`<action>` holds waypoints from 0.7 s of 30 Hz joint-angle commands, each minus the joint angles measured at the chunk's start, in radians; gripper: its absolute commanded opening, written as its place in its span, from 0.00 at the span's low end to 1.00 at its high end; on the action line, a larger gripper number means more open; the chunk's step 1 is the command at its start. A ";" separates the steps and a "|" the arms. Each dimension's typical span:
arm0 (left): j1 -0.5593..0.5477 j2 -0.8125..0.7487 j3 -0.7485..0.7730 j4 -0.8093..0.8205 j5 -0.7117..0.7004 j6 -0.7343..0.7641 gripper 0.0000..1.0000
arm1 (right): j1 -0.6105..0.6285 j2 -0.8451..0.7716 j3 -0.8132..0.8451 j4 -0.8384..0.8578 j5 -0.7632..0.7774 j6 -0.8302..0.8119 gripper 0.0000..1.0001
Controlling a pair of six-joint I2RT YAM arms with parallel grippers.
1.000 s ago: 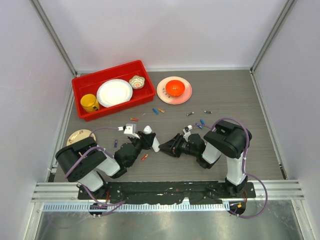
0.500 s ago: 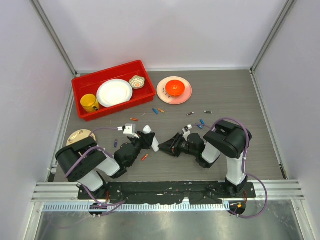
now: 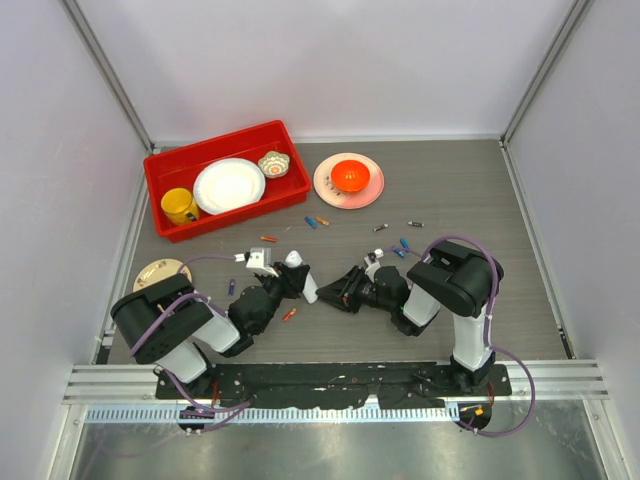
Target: Load the batteries into the remote control
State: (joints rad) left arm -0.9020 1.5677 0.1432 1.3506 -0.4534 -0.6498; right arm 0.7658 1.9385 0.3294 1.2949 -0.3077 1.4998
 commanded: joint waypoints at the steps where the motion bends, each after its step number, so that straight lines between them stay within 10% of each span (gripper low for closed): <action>1: -0.012 0.009 -0.014 0.196 0.002 0.030 0.00 | 0.004 -0.004 0.034 0.360 0.030 0.011 0.26; 21: -0.017 0.029 -0.008 0.196 0.004 0.041 0.00 | 0.004 -0.012 0.049 0.351 0.027 0.017 0.29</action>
State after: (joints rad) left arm -0.9024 1.5757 0.1432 1.3647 -0.4641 -0.6380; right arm 0.7658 1.9385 0.3435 1.2915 -0.3084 1.5066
